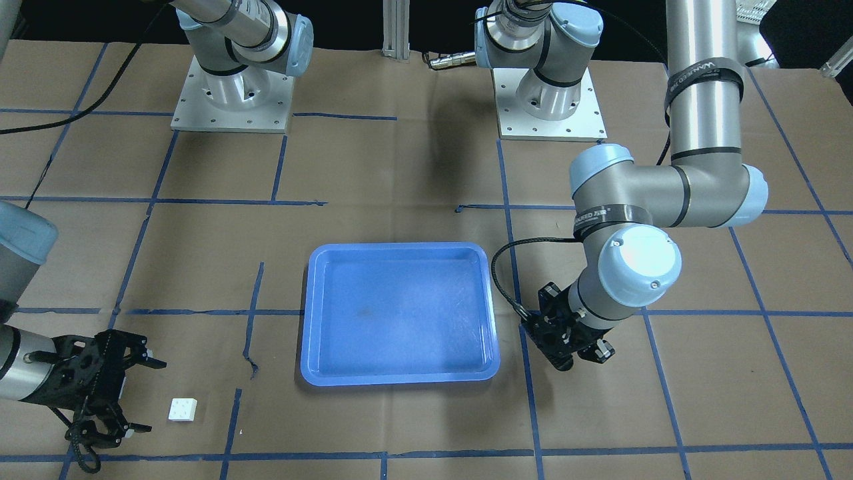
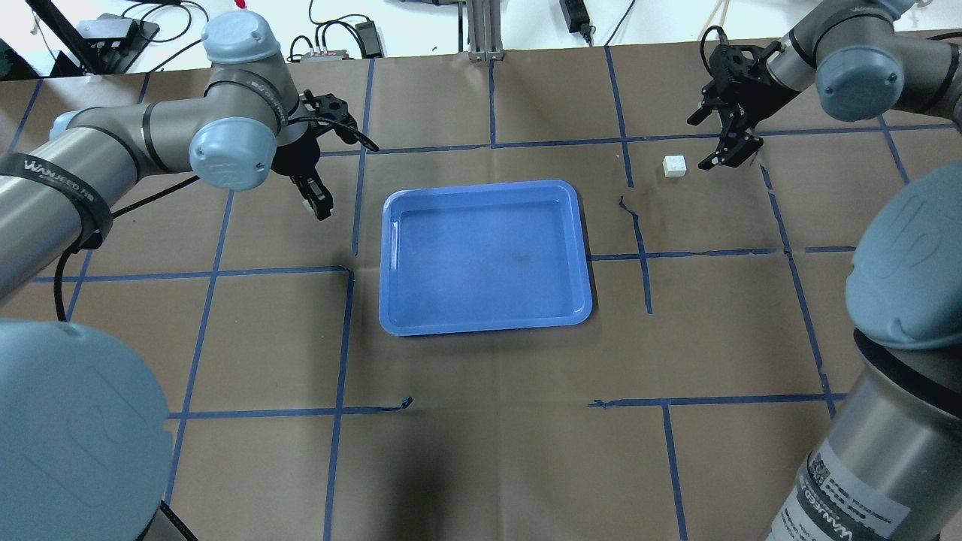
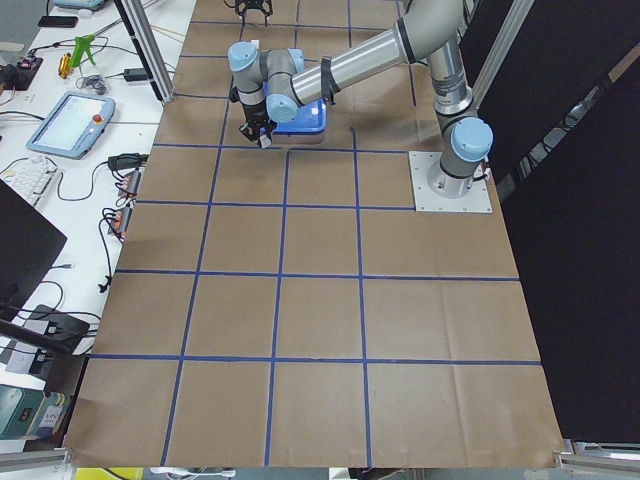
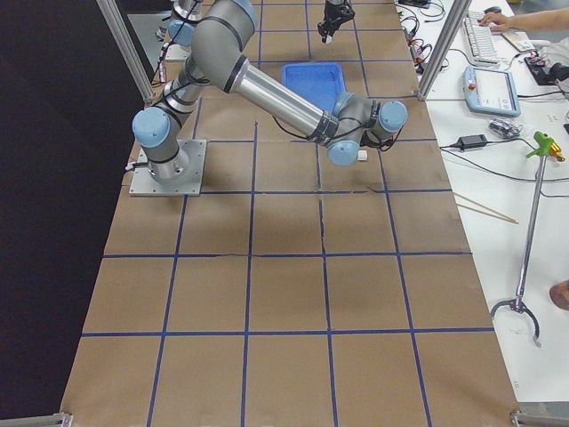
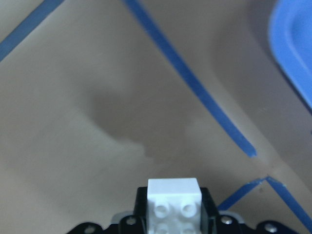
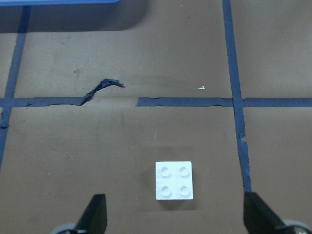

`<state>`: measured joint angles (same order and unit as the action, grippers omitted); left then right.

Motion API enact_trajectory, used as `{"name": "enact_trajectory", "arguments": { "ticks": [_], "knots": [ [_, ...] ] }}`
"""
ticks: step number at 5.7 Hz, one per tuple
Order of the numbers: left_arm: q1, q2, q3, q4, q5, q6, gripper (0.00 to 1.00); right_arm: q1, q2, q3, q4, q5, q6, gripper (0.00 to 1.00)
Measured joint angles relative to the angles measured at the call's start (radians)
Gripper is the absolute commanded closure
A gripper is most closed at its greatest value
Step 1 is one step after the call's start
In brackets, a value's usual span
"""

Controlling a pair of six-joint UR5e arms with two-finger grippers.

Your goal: Assemble white blocks and place on blue tray

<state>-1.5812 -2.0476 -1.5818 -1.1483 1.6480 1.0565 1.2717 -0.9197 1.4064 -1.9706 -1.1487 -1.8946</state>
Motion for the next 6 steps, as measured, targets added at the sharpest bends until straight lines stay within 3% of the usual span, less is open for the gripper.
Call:
{"name": "enact_trajectory", "arguments": {
  "ticks": [2,4,5,6],
  "knots": [
    [-0.139,0.006,0.009,0.012,0.012,0.161,0.93,0.0,0.028,0.043,-0.114,0.028,0.01,0.0],
    [-0.269,-0.005,0.019,0.024,-0.019,0.189,0.93,0.0,0.043,0.077,-0.13,0.038,0.006,0.05],
    [-0.323,-0.023,0.015,0.034,-0.028,0.192,0.92,0.0,0.043,0.083,-0.131,0.038,0.006,0.22],
    [-0.353,-0.047,0.006,0.055,-0.03,0.192,0.91,0.0,0.044,0.083,-0.141,0.038,0.006,0.26]
  ]
}}
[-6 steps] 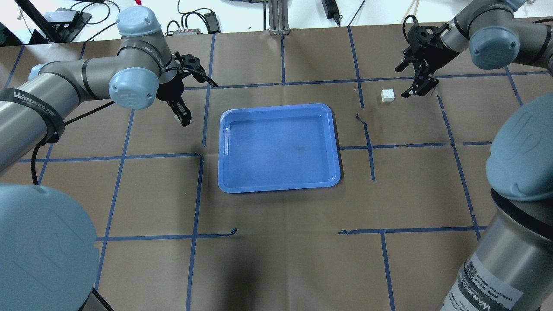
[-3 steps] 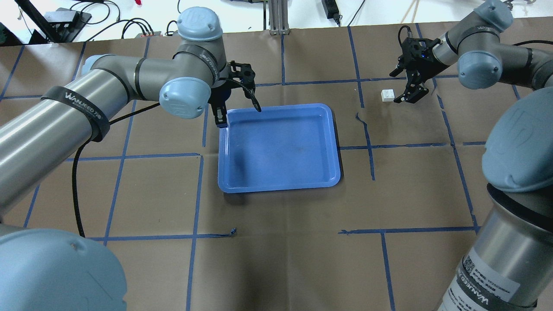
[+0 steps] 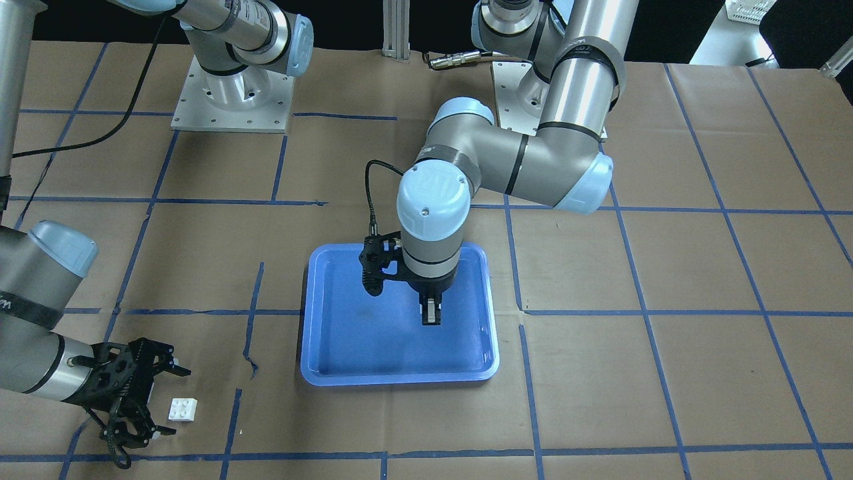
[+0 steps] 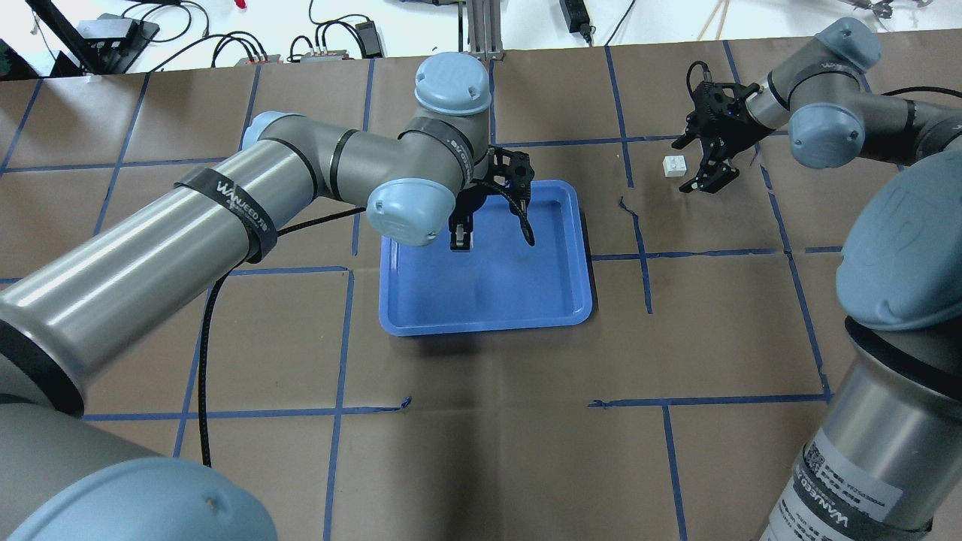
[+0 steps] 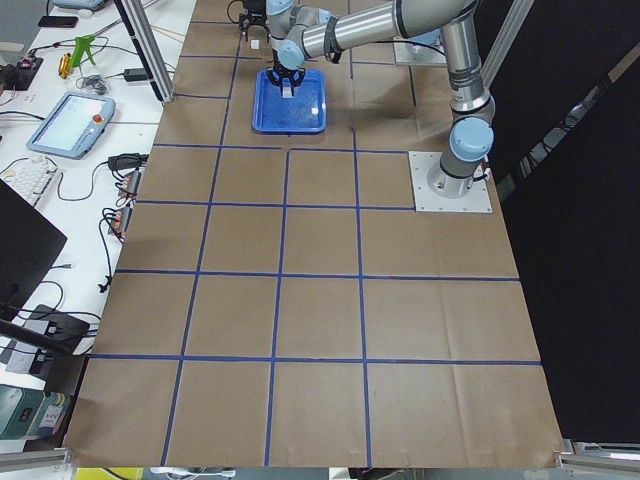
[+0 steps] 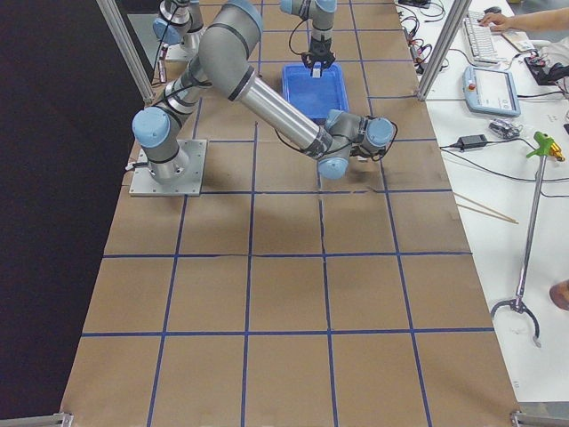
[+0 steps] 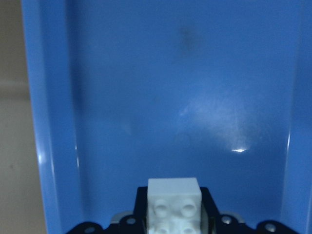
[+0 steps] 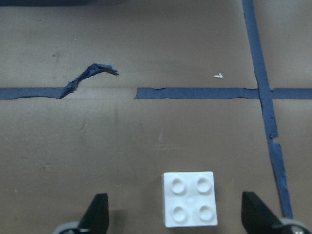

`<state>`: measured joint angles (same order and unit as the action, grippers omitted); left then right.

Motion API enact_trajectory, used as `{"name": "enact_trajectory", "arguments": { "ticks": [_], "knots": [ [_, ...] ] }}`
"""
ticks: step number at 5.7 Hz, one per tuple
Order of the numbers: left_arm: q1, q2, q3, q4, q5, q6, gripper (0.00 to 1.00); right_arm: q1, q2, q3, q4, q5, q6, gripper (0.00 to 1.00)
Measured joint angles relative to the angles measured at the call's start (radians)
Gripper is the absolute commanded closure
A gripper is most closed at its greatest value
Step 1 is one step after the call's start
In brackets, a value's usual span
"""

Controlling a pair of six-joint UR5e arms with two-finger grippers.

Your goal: Assemble white blocks and place on blue tray

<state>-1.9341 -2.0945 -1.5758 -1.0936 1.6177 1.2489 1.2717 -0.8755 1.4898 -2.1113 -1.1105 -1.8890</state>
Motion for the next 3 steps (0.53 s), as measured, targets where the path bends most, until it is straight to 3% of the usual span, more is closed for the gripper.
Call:
{"name": "enact_trajectory", "arguments": {
  "ticks": [1,2,3],
  "knots": [
    [-0.013,-0.026,-0.009,0.025,-0.001,-0.001,0.9,0.0,0.001,0.0,-0.016,-0.001,-0.001,0.35],
    [-0.025,-0.04,-0.023,0.042,-0.002,-0.002,0.88,0.0,0.002,-0.001,-0.025,-0.001,-0.001,0.52],
    [-0.032,-0.043,-0.043,0.072,-0.001,-0.003,0.8,0.0,0.003,-0.003,-0.028,-0.003,-0.001,0.63]
  ]
}}
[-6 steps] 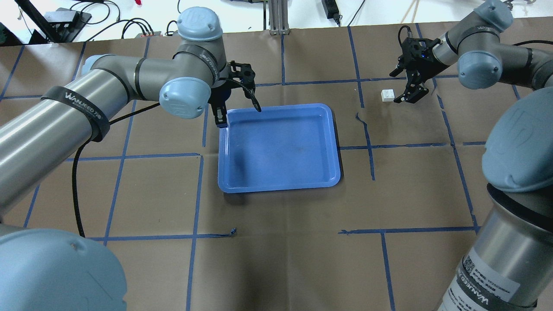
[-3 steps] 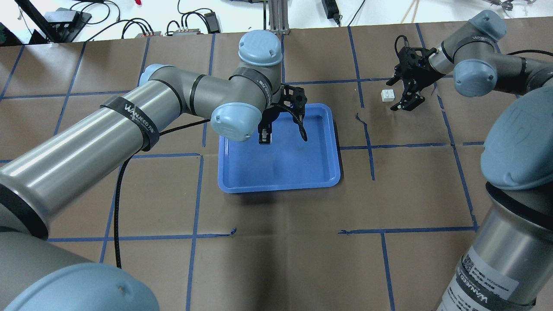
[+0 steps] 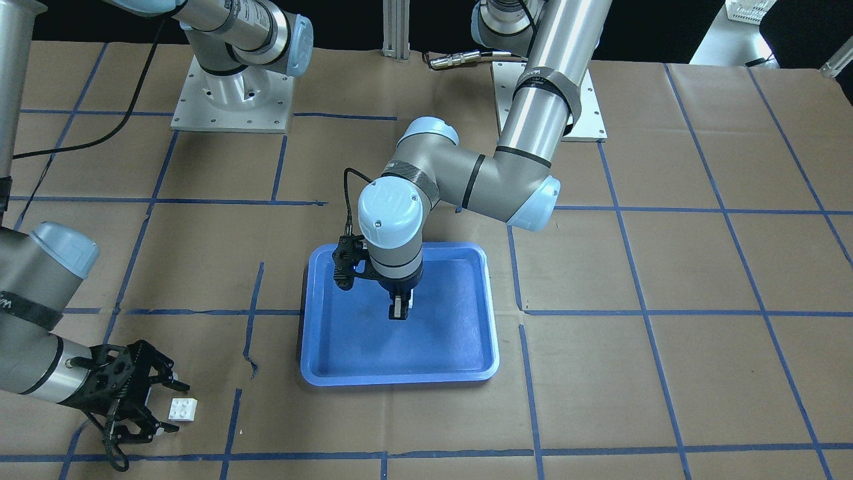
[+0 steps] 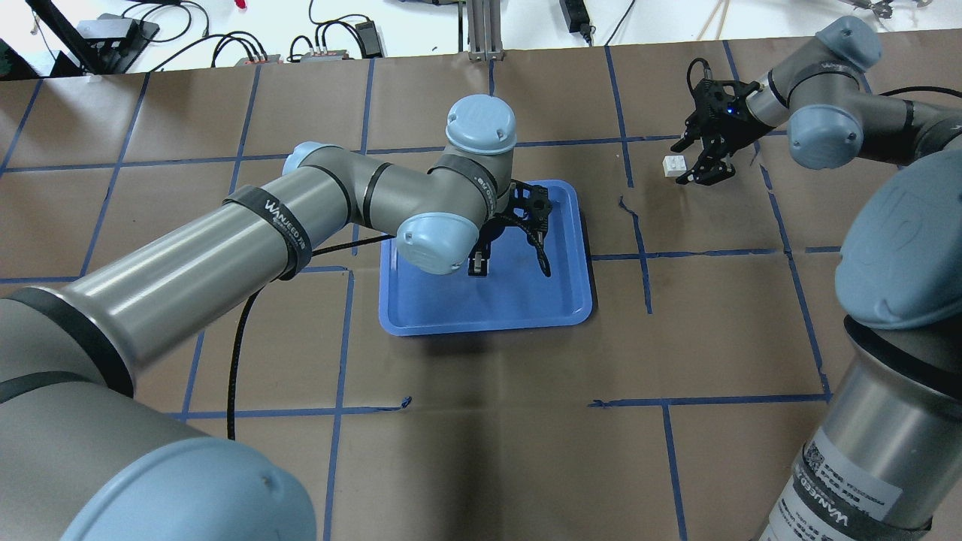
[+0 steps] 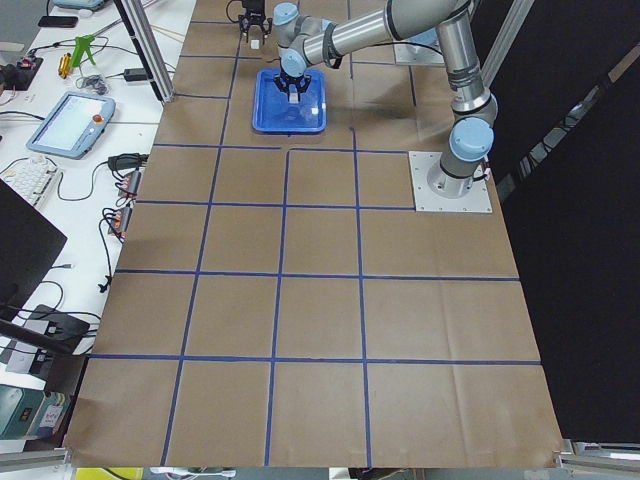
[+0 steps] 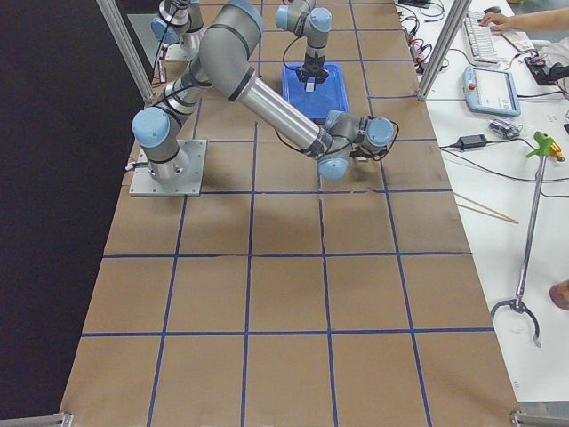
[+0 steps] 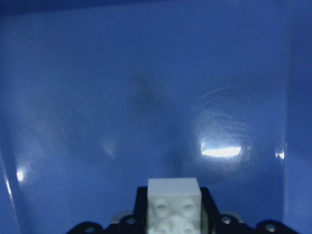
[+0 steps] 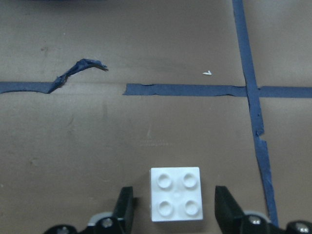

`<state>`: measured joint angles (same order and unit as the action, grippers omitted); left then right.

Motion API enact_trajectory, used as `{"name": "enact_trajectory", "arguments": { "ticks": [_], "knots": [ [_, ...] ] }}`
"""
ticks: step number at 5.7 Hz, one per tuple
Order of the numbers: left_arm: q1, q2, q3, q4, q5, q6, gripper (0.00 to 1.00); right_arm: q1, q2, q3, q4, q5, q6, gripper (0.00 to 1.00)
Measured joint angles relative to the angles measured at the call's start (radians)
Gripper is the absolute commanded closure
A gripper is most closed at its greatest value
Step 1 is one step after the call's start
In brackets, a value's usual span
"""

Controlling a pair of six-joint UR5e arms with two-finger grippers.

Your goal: Assemble white blocks and place on blue tray

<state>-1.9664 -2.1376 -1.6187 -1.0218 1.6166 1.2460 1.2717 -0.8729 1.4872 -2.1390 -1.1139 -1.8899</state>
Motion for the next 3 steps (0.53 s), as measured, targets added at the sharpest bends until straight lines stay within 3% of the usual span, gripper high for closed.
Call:
{"name": "enact_trajectory", "arguments": {
  "ticks": [1,2,3],
  "knots": [
    [-0.002,-0.003,-0.014,0.031,0.001,-0.003,0.76,0.0,0.0,-0.002,-0.001,-0.003,0.0,0.67],
    [-0.003,-0.002,-0.025,0.042,0.001,-0.009,0.49,0.0,-0.001,-0.004,0.0,-0.005,0.001,0.7],
    [-0.003,-0.001,-0.035,0.047,0.002,-0.012,0.36,0.0,-0.005,-0.008,0.0,-0.008,0.004,0.71]
  ]
}}
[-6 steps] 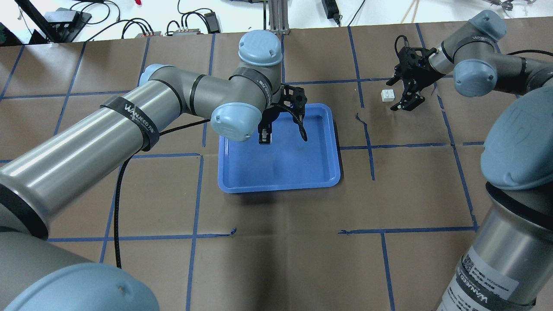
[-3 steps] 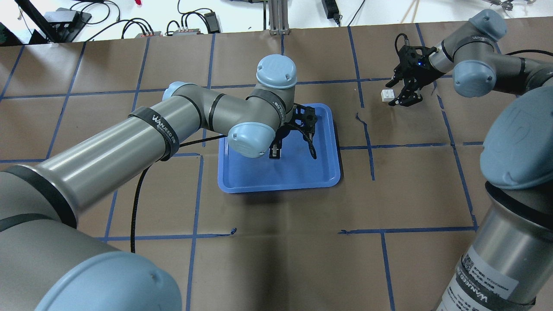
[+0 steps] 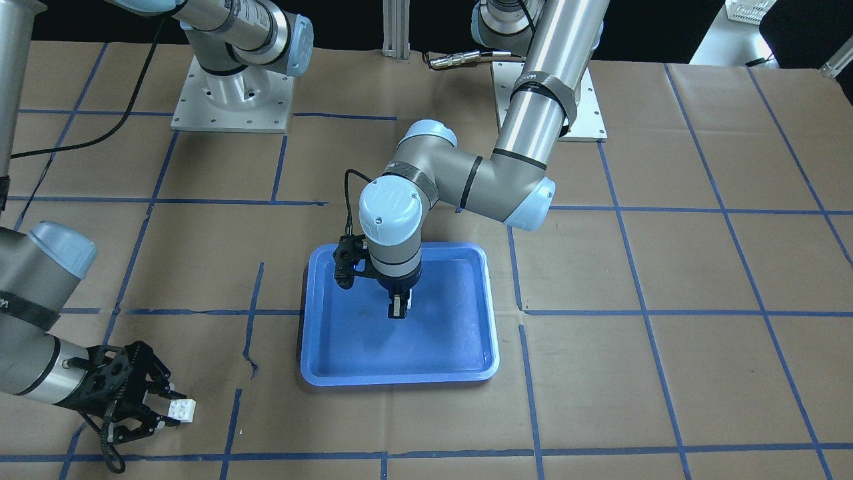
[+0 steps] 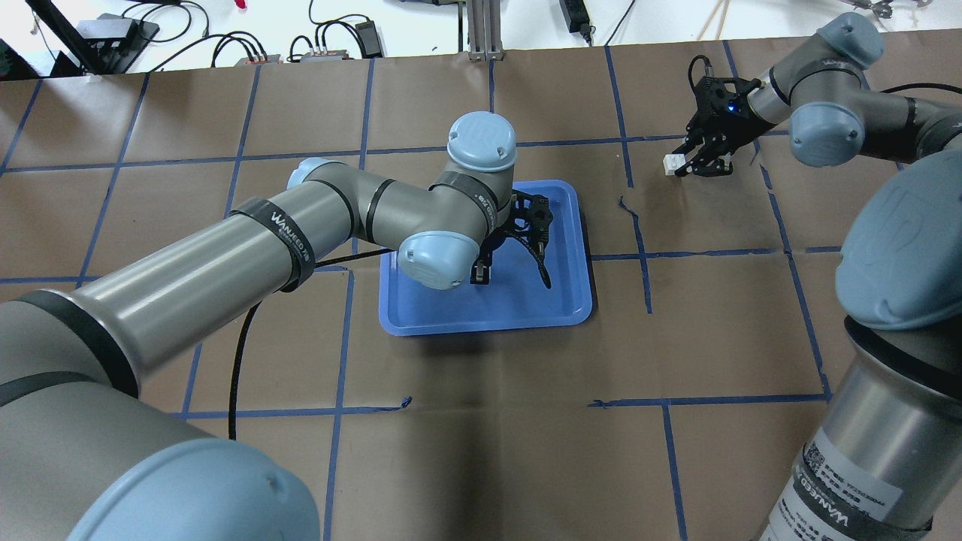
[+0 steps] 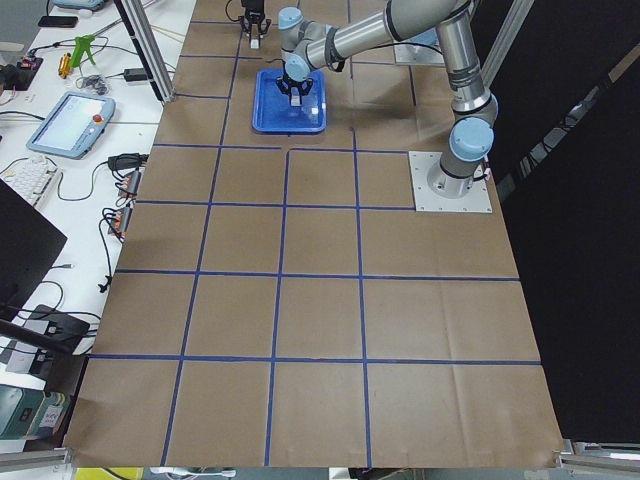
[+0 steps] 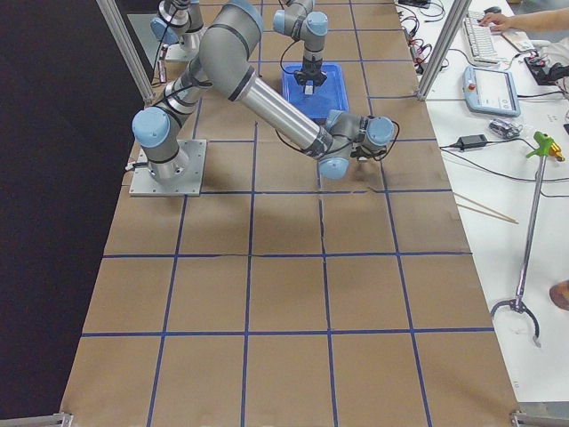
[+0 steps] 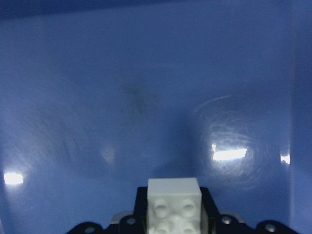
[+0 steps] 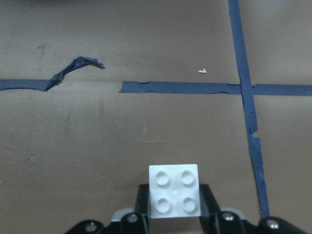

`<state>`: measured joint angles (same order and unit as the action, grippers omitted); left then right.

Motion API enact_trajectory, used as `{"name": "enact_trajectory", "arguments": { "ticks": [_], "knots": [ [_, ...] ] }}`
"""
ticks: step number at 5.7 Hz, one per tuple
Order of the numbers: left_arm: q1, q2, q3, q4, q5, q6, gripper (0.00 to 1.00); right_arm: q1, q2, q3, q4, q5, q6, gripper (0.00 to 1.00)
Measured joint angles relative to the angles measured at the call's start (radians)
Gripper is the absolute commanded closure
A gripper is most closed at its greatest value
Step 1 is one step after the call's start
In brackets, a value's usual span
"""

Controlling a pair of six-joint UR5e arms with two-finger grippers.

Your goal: Assemble white blocks and place on blue tray

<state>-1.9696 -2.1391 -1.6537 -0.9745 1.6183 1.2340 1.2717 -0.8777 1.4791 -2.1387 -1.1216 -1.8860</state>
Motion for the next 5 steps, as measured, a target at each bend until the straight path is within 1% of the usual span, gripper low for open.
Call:
{"name": "enact_trajectory", "arguments": {
  "ticks": [1,2,4,5],
  "knots": [
    [0.0,0.0,-0.005,-0.002,0.0,-0.002,0.31,0.0,-0.009,-0.011,0.006,-0.005,0.005,0.71],
    [0.0,0.001,-0.006,-0.006,0.0,-0.002,0.31,0.0,-0.03,-0.028,0.029,-0.023,0.013,0.71],
    [0.0,0.012,-0.005,-0.014,0.001,-0.003,0.31,0.0,-0.12,-0.038,0.155,-0.055,0.027,0.71],
    [0.003,0.052,0.007,-0.062,0.001,-0.011,0.31,0.001,-0.164,-0.033,0.213,-0.057,0.031,0.71]
  ]
}}
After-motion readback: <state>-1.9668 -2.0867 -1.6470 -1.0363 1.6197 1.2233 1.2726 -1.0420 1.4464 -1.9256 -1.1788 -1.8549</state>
